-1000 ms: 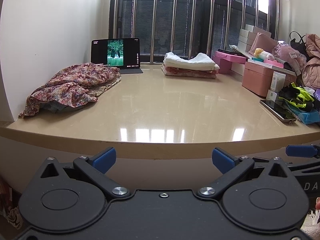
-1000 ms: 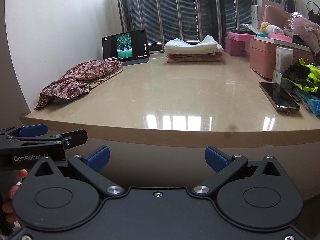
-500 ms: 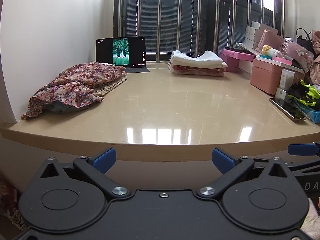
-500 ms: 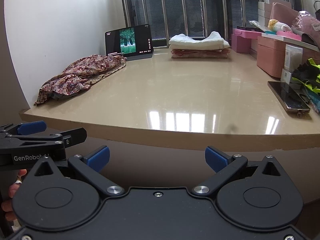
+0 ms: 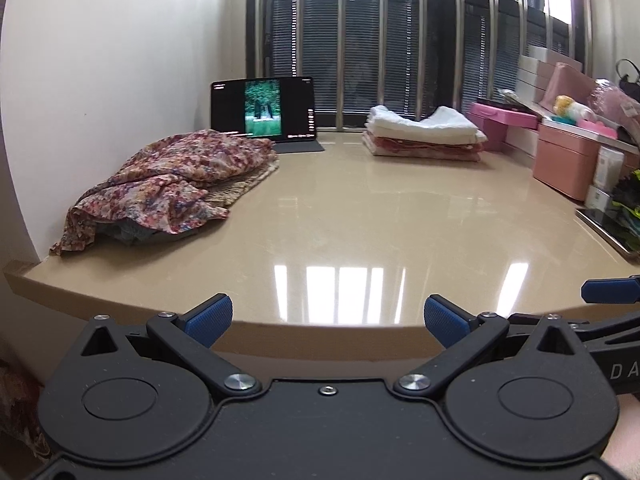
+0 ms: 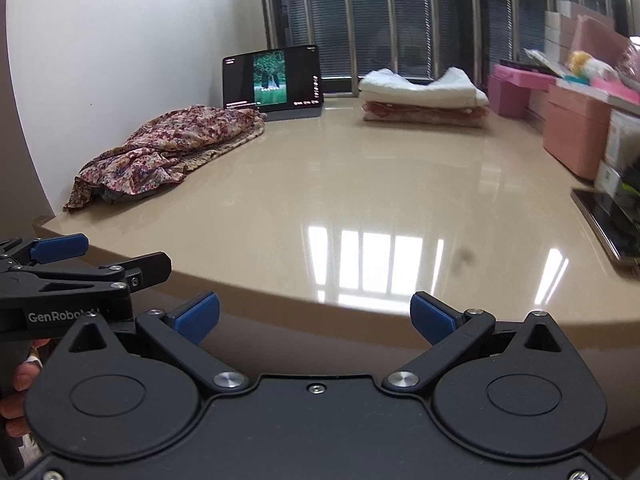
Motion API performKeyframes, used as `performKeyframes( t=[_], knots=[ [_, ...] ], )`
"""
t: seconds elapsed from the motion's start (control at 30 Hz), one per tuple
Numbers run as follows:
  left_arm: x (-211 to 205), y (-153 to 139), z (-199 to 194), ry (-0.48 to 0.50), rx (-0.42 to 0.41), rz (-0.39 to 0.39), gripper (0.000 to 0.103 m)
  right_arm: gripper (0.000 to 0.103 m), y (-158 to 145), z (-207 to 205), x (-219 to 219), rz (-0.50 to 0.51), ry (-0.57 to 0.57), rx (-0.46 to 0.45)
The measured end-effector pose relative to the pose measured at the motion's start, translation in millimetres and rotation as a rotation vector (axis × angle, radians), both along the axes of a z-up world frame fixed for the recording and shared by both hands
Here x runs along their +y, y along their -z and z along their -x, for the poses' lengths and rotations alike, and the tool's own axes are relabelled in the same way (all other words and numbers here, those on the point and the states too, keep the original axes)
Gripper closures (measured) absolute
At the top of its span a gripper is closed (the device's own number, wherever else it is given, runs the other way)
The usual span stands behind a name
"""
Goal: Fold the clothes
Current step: 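Move both tools toward the crumpled floral dress beside the tablet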
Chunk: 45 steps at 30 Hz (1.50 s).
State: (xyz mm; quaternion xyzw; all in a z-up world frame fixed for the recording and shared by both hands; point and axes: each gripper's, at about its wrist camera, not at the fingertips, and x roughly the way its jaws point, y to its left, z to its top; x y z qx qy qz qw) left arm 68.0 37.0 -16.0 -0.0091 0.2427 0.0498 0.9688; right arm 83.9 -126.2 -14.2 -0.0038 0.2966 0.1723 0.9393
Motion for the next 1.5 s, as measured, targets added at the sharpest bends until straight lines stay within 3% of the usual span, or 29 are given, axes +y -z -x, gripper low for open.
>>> performKeyframes(
  t=[0.27,0.63,0.93,1.23,1.33,1.4,1.43,1.5],
  knots=[
    [43,-5,-24,-0.089,-0.002,0.025,0.000,0.000,-9,-37,46,0.046,-0.089,-0.040],
    [131,-11,-53,-0.254,-0.014,0.080,0.000,0.000,-27,-96,132,0.010,-0.234,-0.071],
    [189,-3,-70,-0.371,-0.026,0.073,0.000,0.002,-56,-205,220,0.129,-0.342,-0.211],
    [215,6,-83,-0.410,-0.020,0.114,0.000,0.006,-38,-315,321,0.330,-0.427,-0.264],
    [221,12,-80,-0.416,-0.007,0.115,0.000,0.008,-29,-344,341,0.353,-0.430,-0.226],
    [226,12,-77,-0.426,-0.006,0.119,0.000,0.016,-25,-357,350,0.353,-0.416,-0.188],
    [228,12,-75,-0.432,-0.006,0.122,0.000,0.028,-25,-363,354,0.340,-0.413,-0.151],
    [232,12,-72,-0.439,-0.006,0.124,0.000,0.071,-29,-370,356,0.257,-0.462,-0.049]
  ],
)
